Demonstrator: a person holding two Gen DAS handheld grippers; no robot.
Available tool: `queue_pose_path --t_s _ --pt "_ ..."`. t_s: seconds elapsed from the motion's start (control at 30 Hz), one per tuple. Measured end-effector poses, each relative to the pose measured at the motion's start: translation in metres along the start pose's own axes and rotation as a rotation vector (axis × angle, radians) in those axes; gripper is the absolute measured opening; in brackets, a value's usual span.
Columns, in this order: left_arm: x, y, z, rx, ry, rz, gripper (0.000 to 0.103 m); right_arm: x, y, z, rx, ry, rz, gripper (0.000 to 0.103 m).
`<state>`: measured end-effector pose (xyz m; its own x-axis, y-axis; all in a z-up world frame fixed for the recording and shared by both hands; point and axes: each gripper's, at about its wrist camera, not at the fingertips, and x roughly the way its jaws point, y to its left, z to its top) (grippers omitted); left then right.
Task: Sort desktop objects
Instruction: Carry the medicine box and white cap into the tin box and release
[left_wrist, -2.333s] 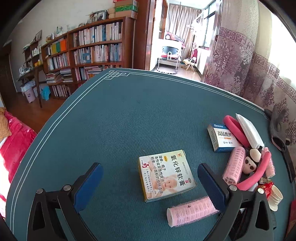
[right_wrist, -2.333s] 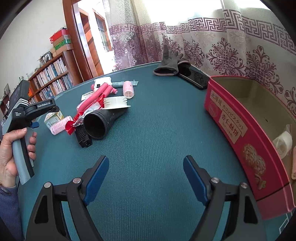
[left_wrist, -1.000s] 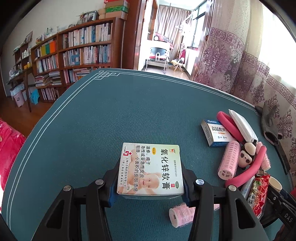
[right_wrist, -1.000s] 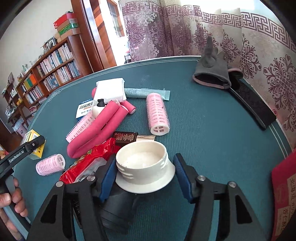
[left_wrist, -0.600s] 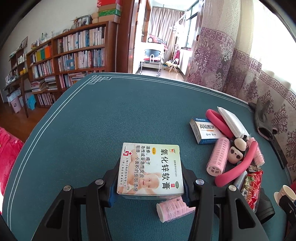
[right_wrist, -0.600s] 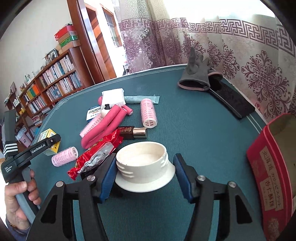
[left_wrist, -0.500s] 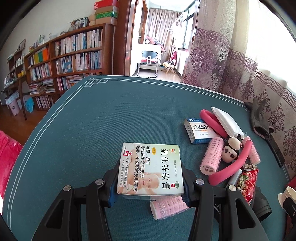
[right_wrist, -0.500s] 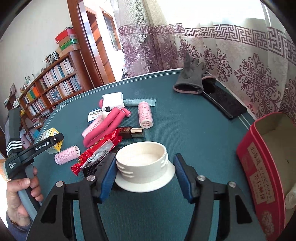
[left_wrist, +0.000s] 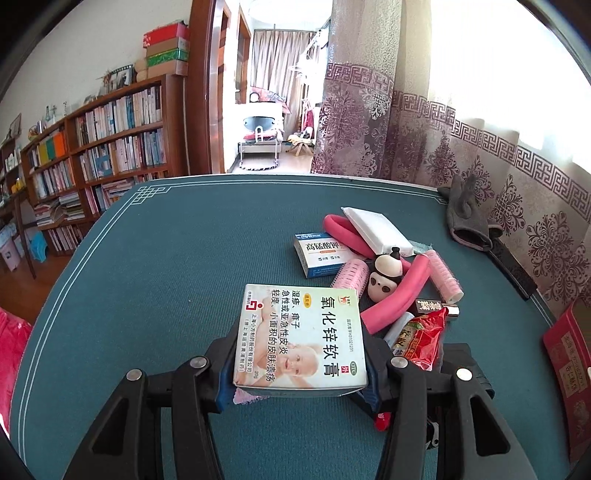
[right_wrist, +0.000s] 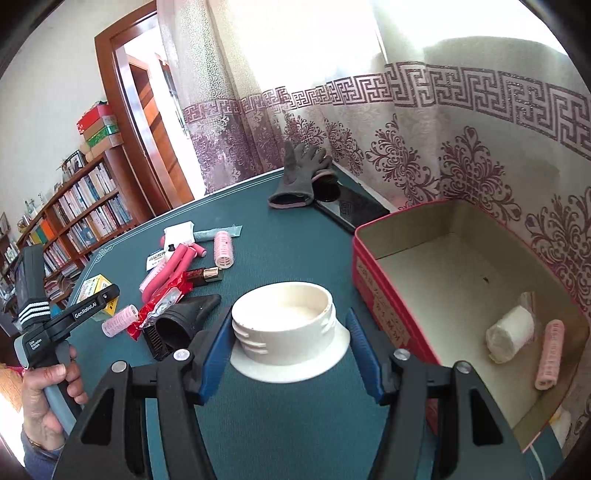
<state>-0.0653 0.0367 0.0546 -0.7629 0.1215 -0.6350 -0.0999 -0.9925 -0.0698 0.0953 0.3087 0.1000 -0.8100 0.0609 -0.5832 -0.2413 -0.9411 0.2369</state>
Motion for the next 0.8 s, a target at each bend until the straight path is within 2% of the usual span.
queue_pose_path --t_s 0.2,0.4,0.6,0.7,0.8 --pt "-0.012 -0.026 -0.009 0.062 -0.007 -0.019 0.054 -0.034 -0.05 0.006 0.067 -0.071 -0.113 0.065" --pt "-0.024 -0.058 -0.02 0.103 0.011 -0.075 0.054 -0.043 -0.1 0.008 0.124 -0.076 -0.197 0.065" --pt "-0.039 -0.098 -0.023 0.139 0.011 -0.141 0.054 -0.03 -0.119 0.013 0.122 -0.067 -0.209 0.065" --pt "-0.045 -0.121 -0.022 0.174 0.009 -0.175 0.054 -0.026 -0.127 0.01 0.135 -0.054 -0.189 0.079" --pt "-0.049 -0.147 -0.021 0.219 0.004 -0.202 0.054 -0.029 -0.135 0.005 0.134 -0.057 -0.192 0.079"
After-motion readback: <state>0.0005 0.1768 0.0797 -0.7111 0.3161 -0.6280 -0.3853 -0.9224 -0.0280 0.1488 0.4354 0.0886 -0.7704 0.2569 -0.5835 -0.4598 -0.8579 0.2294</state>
